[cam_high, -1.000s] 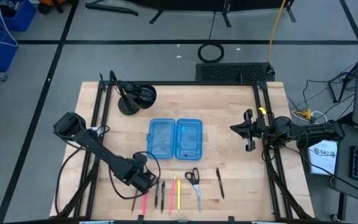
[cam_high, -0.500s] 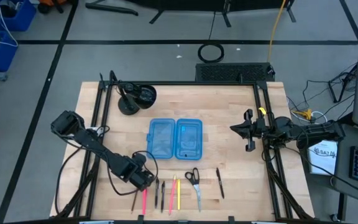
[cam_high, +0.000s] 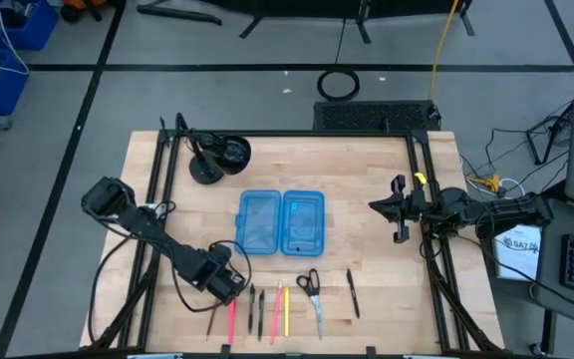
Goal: Pick & place school supplies into a supply box
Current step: Put the brown pencil into the blue box
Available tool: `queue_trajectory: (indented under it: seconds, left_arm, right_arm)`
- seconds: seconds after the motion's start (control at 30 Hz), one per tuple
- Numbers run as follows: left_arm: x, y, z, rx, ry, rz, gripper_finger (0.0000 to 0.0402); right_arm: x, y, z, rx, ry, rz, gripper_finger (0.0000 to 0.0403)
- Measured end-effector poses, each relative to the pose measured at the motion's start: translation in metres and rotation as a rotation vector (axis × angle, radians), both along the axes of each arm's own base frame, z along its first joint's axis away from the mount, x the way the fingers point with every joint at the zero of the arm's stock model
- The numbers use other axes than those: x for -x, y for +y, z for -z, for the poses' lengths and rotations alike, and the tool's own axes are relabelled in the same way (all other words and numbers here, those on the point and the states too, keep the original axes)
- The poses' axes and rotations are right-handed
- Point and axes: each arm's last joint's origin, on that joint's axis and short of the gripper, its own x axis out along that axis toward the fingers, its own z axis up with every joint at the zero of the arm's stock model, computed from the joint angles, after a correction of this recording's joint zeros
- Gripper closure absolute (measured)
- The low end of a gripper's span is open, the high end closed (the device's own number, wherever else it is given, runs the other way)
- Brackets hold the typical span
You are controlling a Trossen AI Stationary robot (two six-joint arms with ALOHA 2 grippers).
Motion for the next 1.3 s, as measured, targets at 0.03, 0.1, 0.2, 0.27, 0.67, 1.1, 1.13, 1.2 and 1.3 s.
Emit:
queue_trajectory:
  seconds: [0.03, 0.1, 0.2, 0.27, 0.67, 1.1, 1.13, 1.2, 1.3]
  left_arm:
    - [0.0, 0.0, 0.0, -0.001, 0.002, 0.0, 0.0337]
    - [0.0, 0.0, 0.0, -0.007, 0.001, -0.007, 0.0364]
    - [0.001, 0.001, -0.001, -0.03, -0.009, -0.036, 0.0389]
    - [0.002, 0.001, -0.004, -0.026, -0.02, -0.038, 0.0386]
    - [-0.004, 0.009, -0.059, -0.065, -0.242, -0.025, 0.0388]
    - [-0.068, 0.076, -0.157, -0.16, -0.567, 0.001, 0.038]
    - [-0.074, 0.084, -0.161, -0.165, -0.584, 0.011, 0.0382]
    - [-0.084, 0.101, -0.167, -0.186, -0.598, 0.022, 0.0392]
    - [-0.095, 0.126, -0.169, -0.204, -0.616, 0.009, 0.0393]
  right_arm:
    - [0.0, 0.0, 0.0, 0.002, 0.0, 0.001, 0.0403]
    - [0.0, 0.0, 0.0, 0.002, 0.0, 0.001, 0.0403]
    - [0.0, 0.0, 0.0, 0.002, 0.0, 0.0, 0.0403]
    - [0.0, 0.0, 0.0, 0.002, 0.001, 0.0, 0.0403]
    - [0.0, 0.0, -0.001, -0.002, -0.007, 0.0, 0.0403]
    - [0.0, 0.0, -0.001, -0.036, -0.009, -0.006, 0.0403]
    - [0.0, 0.0, -0.001, -0.038, -0.009, -0.007, 0.0403]
    - [0.0, 0.0, -0.001, -0.039, -0.01, -0.007, 0.0403]
    - [0.0, 0.0, -0.001, -0.064, -0.01, -0.011, 0.0403]
